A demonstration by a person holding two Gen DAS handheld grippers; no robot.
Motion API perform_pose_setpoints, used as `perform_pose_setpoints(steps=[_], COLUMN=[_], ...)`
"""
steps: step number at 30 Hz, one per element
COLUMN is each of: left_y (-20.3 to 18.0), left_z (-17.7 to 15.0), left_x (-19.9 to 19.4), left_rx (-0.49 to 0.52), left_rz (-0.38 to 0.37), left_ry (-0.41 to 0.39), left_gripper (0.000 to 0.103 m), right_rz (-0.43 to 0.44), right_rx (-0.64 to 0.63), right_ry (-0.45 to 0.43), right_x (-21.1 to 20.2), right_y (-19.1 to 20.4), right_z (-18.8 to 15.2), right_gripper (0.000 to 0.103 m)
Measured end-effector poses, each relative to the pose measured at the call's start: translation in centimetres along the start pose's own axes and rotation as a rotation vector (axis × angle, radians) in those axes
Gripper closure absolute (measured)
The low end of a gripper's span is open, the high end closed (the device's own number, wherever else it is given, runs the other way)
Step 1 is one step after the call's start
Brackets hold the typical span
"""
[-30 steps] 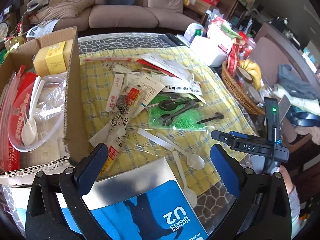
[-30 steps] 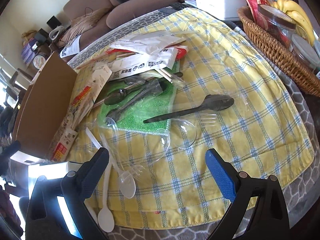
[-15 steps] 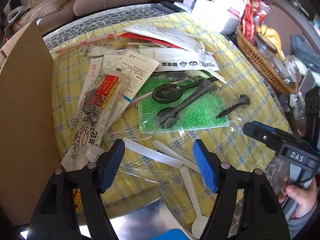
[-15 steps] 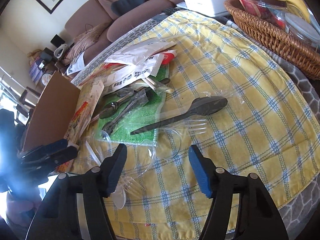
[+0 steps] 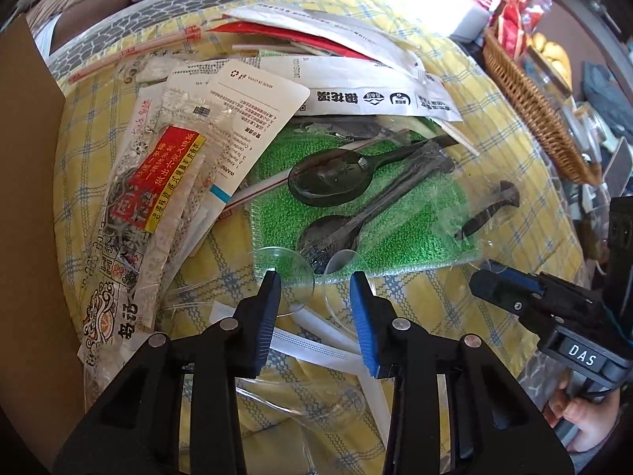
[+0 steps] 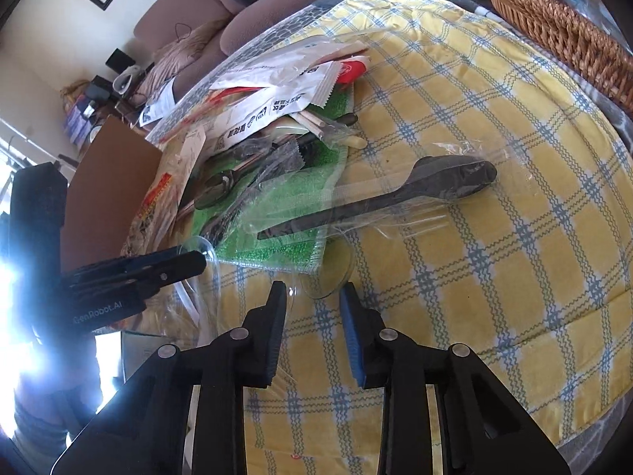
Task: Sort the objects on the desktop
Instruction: 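Grasp a clear plastic spoon with the left gripper while the right approaches white spoons, then grasp a clear spoon with the right gripper while the left carries its spoon to the box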
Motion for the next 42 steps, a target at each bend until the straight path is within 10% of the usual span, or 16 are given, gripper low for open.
perform_pose_setpoints(steps=[4,6,9,23,26,28,39,42], left_y=[-0.2,-0.3,-0.3,-0.1,0.2,0.7,5.0,5.6], left_z=[0.2,0.2,0.1,-0.3,-0.4,-0.6,-1.0,-1.2], left_x=[0.3,-0.1,-1.0,-9.6,-11.7,-12.7,-15.1,-16.0], left_rx=[0.006,0.013,0.014,0.033,0.032,0.024,-0.093,-0.103], left_rz=[0.002,0.007,-0.022,-0.124,-0.141,-0.154,-0.275,-0.292], left_ry=[-0.003,-0.021,-0.036,-0.15,-0.182,-0.195,-0.203,-0.214], left_gripper=[0.07,0.089,0.095,0.097,0.097,0.097,0.097,0.097], right_rz=[0.005,-0.005,0.015,0.069,-0.005,-0.002,-0.21,-0.268], right_rx=[-0.005,-0.015,-0.038,-0.063,-0.026,0.015,-0.168,-0.221], right_ry=[0.0,-0.003,-0.002,-0.074,-0.084,-0.099,0.034,0.064], right_x=[0.3,0.4,0.6,-1.9,-2.2,-2.3,3.2,4.6], right_y=[0.2,0.5,1.1,3.7,3.3,3.2,8.1,8.7], right_z=[0.2,0.4,0.4,1.0,0.9,0.6,1.4,1.1], right_gripper=[0.073,0.074,0.094,0.094,0.068,0.022,0.024,0.042])
Point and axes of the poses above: each gripper's, at about its wrist camera, not at the fingertips, and x roughly the way its jaws point, y to its left, z to its top, the point moved 1 cm from there along x, roughly the way its jaws point, and after that the axes turned 12 degrees about -x, right-handed, at the moved point
